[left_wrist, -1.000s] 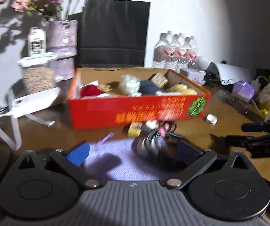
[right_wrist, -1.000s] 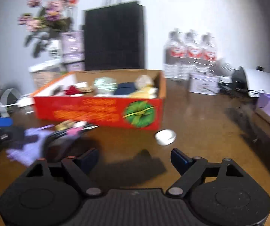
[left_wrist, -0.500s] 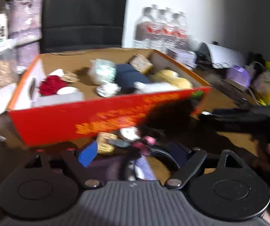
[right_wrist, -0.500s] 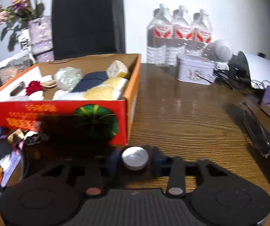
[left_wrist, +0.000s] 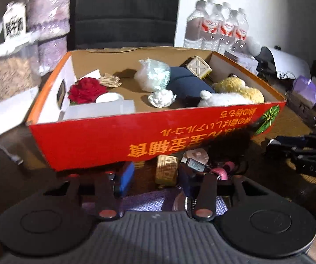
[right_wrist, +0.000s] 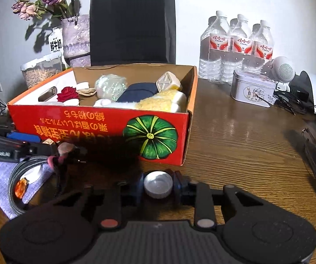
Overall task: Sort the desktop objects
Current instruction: 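Grasp the white bottle cap with the right tool while the left tool grasps the small yellow packet, then carry the cap and yellow packet into the box and open both tools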
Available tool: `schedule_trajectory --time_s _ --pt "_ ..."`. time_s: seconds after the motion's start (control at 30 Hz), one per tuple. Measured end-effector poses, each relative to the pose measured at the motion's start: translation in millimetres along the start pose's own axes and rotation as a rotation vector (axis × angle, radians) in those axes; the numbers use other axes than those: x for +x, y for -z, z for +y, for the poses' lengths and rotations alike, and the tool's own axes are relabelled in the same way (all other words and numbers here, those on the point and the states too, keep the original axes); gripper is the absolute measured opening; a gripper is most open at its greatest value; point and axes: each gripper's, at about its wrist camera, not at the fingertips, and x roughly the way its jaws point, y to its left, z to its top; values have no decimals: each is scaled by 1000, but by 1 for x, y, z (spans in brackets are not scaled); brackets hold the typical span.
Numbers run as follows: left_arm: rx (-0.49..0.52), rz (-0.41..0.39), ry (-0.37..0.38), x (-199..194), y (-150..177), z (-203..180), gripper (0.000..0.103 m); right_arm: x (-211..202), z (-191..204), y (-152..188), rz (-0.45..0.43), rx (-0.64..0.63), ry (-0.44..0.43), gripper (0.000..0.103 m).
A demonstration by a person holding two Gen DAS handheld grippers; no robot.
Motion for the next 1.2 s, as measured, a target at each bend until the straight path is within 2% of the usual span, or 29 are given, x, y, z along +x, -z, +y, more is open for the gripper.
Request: schedule_trajectory --time_s 0.03,0.07,0.1,0.23,0.4,0.57,0.73,1.07,1.2 --pt "21 0 -13 1 -1 -4 35 0 1 1 -2 -3 0 28" --pt "36 2 -9 1 -1 -7 22 0 1 1 -4 -8 1 27" --pt "37 4 11 -1 -1 -10 22 0 1 1 -5 -10 1 27" --pt "45 -34 -30 -19 3 -17 21 -1 0 2 -16 -3 4 27" --pt "-11 -108 -55 -66 2 -7 21 -16 -1 -1 -81 10 5 27" --pt "-139 -150 -24 -110 15 3 21 -52 16 -2 -176 -3 -42 27" --pt "-145 -140 2 -137 43 -14 21 -101 45 21 -225 4 -134 27" --pt "-90 -68 123 -158 96 -44 21 -140 73 65 -131 81 -154 27" --pt "-92 -54 131 -157 105 -44 21 -140 79 78 -89 81 -148 27"
